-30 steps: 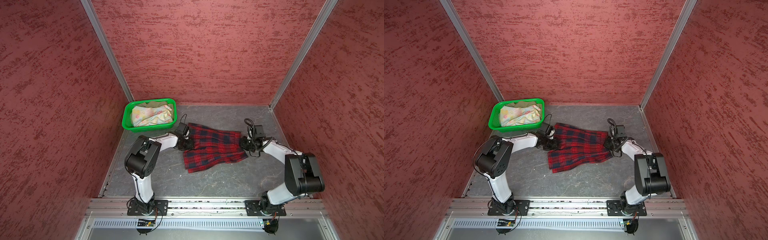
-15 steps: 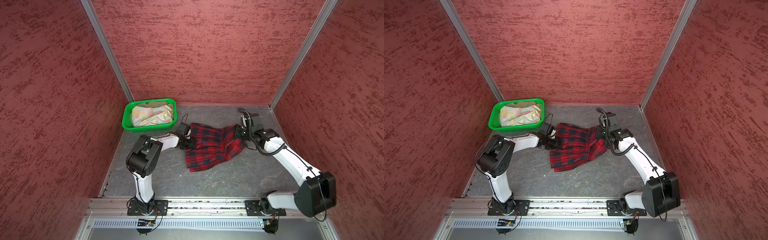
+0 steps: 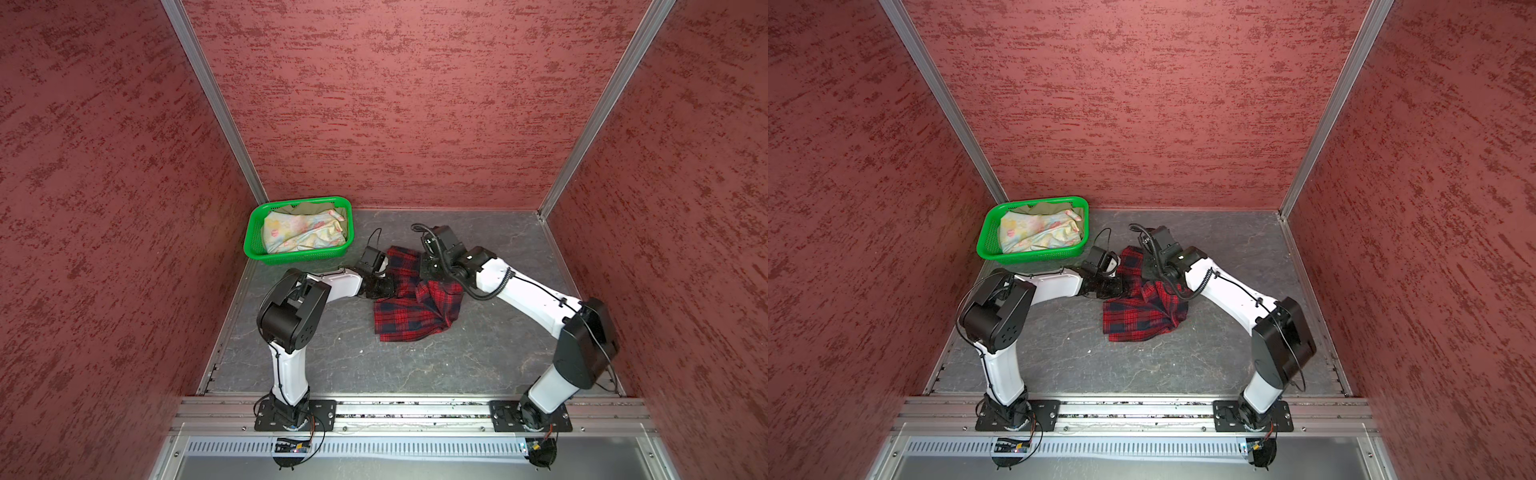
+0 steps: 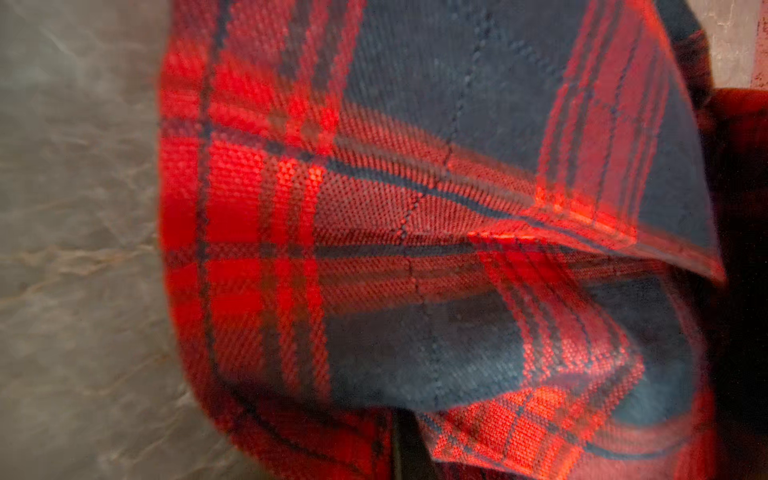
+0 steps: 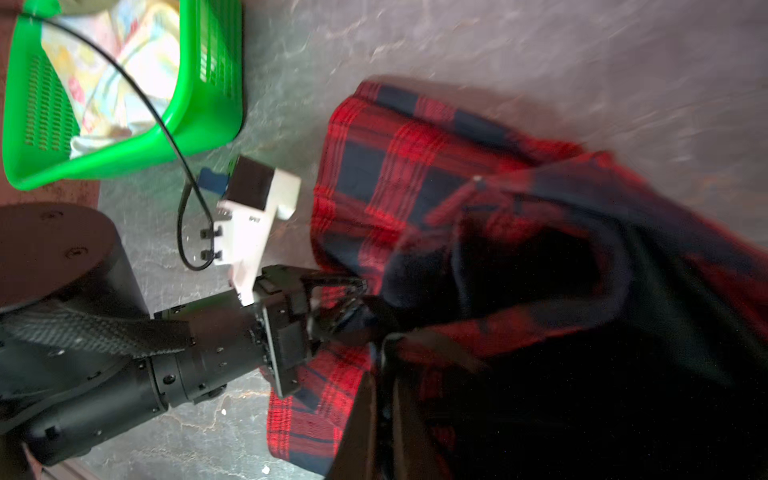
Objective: Fold and stack the skirts
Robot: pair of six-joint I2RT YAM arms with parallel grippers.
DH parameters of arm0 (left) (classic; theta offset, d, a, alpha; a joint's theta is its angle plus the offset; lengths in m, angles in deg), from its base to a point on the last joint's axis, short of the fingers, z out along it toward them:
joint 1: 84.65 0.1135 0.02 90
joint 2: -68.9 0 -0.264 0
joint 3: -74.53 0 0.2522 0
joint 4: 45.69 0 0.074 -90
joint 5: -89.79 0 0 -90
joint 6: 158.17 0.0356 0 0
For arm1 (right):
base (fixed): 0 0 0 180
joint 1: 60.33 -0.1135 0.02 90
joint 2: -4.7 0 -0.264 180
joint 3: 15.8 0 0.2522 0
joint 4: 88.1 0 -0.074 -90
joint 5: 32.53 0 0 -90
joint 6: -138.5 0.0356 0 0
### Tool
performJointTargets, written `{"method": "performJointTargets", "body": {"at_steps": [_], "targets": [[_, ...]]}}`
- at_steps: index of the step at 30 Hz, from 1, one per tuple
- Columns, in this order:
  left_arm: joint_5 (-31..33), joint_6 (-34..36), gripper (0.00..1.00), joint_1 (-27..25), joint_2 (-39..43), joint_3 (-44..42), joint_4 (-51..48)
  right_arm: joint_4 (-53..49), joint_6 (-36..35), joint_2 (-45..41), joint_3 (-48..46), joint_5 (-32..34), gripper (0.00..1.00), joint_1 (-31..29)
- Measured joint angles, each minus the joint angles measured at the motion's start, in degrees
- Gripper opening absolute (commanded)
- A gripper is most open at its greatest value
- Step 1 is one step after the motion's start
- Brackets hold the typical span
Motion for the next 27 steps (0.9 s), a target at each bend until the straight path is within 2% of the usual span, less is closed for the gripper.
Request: {"method": "performJointTargets", "body": {"at_steps": [13, 23, 24, 27], "targets": [[-1.66, -1.03, 0.1, 0.26, 0.24, -2.29, 4.48, 10.56, 7.61, 3.1, -4.94, -4.37, 0.0, -0.94], [-2.12, -2.05, 0.1, 0.39, 0.66, -3.56, 6.23, 17.31, 10.56, 9.79, -5.97, -8.2, 0.0, -0.94], [-2.14, -2.1, 0.1, 0.39, 0.68, -3.67, 6.4, 17.31, 10.51, 10.1, -5.95, -8.26, 0.04, -0.94], [-2.38, -2.47, 0.1, 0.44, 0.7, -3.78, 6.6, 15.85, 9.62, 10.51, -4.55, -8.15, 0.32, -0.98]]}}
